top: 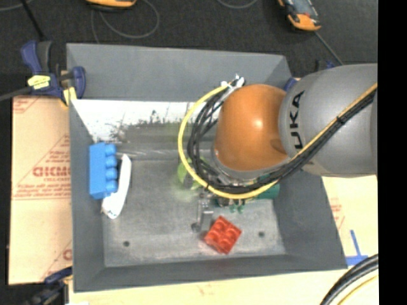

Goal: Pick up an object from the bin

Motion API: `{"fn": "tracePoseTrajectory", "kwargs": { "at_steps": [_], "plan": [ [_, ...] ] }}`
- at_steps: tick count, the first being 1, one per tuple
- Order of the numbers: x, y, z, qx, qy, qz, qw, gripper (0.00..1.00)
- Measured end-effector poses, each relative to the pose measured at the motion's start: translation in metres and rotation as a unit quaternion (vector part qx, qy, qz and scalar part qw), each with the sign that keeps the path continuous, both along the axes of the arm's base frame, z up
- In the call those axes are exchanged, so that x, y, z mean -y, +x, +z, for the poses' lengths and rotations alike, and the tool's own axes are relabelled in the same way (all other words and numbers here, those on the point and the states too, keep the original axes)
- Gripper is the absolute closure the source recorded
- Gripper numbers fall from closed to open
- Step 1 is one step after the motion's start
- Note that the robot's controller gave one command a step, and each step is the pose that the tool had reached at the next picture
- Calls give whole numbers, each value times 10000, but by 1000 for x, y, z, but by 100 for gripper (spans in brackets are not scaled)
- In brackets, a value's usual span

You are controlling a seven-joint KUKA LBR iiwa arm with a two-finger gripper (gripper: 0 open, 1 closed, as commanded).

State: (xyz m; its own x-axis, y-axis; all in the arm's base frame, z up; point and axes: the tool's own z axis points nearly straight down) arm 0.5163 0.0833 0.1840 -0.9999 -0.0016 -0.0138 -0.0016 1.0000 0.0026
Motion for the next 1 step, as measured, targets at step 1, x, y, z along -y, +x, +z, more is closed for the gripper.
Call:
{"fn": "tracePoseTrajectory", "kwargs": {
  "at_steps": [1],
  "plan": [
    [51,36,-69,-29,6,-391,9992,0]
  ]
}}
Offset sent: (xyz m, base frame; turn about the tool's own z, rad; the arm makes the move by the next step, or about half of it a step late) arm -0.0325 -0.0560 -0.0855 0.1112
